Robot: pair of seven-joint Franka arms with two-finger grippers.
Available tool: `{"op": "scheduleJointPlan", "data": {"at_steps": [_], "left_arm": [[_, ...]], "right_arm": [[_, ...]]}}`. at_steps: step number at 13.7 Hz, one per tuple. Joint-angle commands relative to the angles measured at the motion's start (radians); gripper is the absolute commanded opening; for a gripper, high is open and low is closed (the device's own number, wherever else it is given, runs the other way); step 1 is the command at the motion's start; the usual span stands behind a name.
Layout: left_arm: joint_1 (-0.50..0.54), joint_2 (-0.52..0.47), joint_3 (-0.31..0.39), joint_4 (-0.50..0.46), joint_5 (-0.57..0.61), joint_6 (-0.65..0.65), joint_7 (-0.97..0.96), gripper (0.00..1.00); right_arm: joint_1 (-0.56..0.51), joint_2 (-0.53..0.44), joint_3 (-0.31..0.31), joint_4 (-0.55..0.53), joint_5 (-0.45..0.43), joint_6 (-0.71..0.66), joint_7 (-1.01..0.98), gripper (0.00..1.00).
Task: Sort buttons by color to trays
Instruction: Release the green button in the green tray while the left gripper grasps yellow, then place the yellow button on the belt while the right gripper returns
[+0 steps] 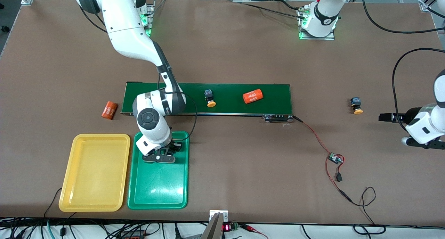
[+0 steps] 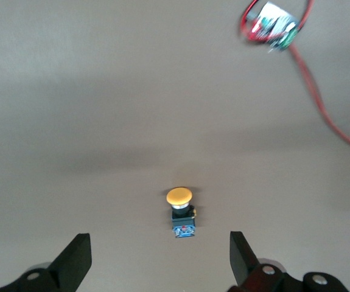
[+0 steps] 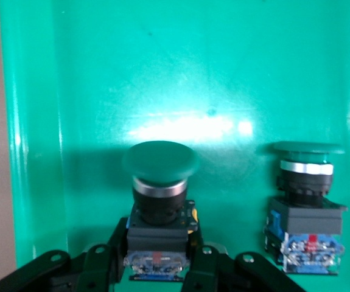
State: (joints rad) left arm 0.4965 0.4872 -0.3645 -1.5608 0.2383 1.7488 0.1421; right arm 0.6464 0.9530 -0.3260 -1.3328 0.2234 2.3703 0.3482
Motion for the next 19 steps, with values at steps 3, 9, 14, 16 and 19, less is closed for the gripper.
{"op": "scheduleJointPlan", "data": {"at_steps": [3, 9, 14, 16, 19], "left_arm": [[-0.150, -0.185, 0.246, -0.439, -0.132, 0.308, 0.024, 1.00], [-0.157, -0.145, 0.288, -0.714, -0.134, 0.666, 0.022, 0.98], [-0.156, -0.113, 0.288, -0.710, -0.134, 0.670, 0.028, 0.38], [-0.156, -0.095, 0.288, -0.708, -0.134, 0.673, 0.027, 0.32], [-0.157, -0.122, 0.286, -0.680, -0.131, 0.654, 0.022, 0.19]], "right_arm": [[-0.011, -0.002, 0.004, 0.023, 0.010, 0.004, -0.028, 1.00], [0.025, -0.186, 0.004, -0.026, 0.011, -0.279, 0.069, 1.00], [0.119, -0.463, 0.002, -0.351, 0.001, -0.283, 0.098, 1.00], [0.157, -0.531, 0.002, -0.425, -0.007, -0.281, 0.075, 1.00], [0.228, -0.586, 0.001, -0.517, -0.009, -0.280, 0.084, 1.00]]}}
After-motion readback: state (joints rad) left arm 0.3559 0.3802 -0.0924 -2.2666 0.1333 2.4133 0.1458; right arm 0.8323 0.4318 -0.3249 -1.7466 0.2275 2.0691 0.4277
